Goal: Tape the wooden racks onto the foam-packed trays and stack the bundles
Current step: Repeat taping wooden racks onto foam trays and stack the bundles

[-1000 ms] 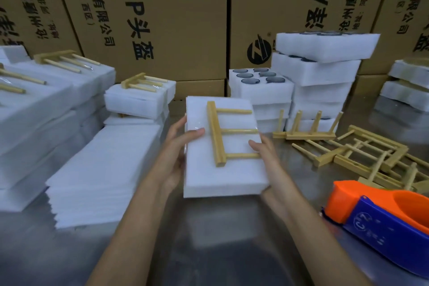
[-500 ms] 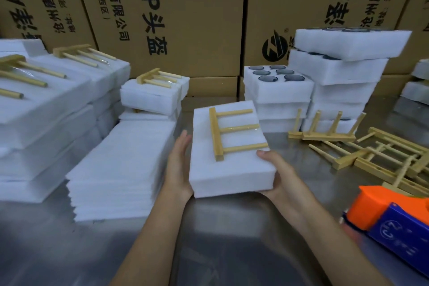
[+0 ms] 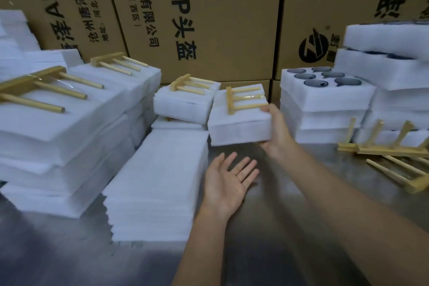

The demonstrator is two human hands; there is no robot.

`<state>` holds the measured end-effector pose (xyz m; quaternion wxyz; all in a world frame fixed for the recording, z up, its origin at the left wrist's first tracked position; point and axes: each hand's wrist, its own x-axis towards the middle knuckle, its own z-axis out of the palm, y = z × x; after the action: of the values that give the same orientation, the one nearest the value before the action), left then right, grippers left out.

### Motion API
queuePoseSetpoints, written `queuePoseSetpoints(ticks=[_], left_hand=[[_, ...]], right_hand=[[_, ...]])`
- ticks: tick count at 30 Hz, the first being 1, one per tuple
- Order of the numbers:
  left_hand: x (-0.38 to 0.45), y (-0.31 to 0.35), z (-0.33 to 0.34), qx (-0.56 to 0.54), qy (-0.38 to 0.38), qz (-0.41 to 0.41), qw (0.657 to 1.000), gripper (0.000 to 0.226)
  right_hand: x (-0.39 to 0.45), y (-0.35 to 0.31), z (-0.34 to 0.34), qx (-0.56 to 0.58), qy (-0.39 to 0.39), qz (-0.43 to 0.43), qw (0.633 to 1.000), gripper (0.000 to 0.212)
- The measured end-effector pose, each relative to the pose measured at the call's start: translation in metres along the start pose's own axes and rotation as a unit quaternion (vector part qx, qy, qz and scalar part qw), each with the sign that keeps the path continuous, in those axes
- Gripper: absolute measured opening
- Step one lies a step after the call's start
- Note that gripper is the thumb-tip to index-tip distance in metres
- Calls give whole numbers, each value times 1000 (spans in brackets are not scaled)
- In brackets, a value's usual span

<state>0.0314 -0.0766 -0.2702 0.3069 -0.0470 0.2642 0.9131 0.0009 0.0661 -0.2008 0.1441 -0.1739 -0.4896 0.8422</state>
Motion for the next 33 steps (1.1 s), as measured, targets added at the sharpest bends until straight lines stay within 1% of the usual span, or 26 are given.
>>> queuePoseSetpoints(ticks=[2,3,5,8,10,11,14,15,17,18,19,20,21,22,23,24,26,28,29,31,33], left_hand=[[0,0,0,6,-3,-3,1000,42],[0,0,0,9,-2,-6,1000,42],[0,1,0,16,-3,-10,1000,41],[-1,1,1,25,1,-8,1000,41],[-1,1,2,31,3,-5,1000,41],[-1,1,2,33,3,-5,999,40],[-1,1,2,39,3,-6,999,37],[-1,1,2,39,2,-5,999,36],[-1,1,2,40,-2,-4,999,36],[-2,1,2,41,-4,-4,999,37],[-2,1,1,42,-8,-4,999,37],[-2,1,1,44,-11,-3,999,37],[-3,1,2,45,-13,-3,999,37],[-3,1,2,46,-14,-3,999,37],[-4,1,2,49,-17,-2,999,37],[-4,1,2,51,-18,-1,999,36],[-5,1,3,51,-18,-1,999,36],[-5,1,2,52,-20,-3,998,37],[-6,1,2,52,-22,-3,998,37],[-5,2,1,51,-24,-5,998,38],[-5,2,1,49,-25,-2,998,38]], right_hand=[[21,7,3,-49,13,8,999,38],[31,11,1,-102,27,16,994,38],[44,21,-3,-222,54,21,973,47],[48,28,-5,-330,84,-24,940,50],[40,24,-4,-410,92,-81,904,44],[35,18,-3,-441,90,-125,884,38],[13,-15,3,-477,77,-279,830,23],[6,-30,4,-493,86,-326,802,23],[-3,-62,0,-548,144,-392,724,27],[-4,-78,-7,-585,179,-395,685,31],[-2,-93,-17,-632,209,-367,650,36],[0,-109,-30,-687,229,-308,618,41],[1,-122,-45,-740,231,-229,588,47],[1,-133,-59,-784,215,-153,562,52],[1,-140,-71,-814,187,-101,541,57],[1,-145,-81,-834,156,-82,522,62],[1,-149,-92,-860,118,-114,483,65],[-1,-149,-95,-872,110,-176,444,60],[-4,-147,-95,-871,113,-208,431,57],[-15,-140,-94,-858,114,-271,421,54],[-34,-133,-87,-836,97,-330,428,56]])
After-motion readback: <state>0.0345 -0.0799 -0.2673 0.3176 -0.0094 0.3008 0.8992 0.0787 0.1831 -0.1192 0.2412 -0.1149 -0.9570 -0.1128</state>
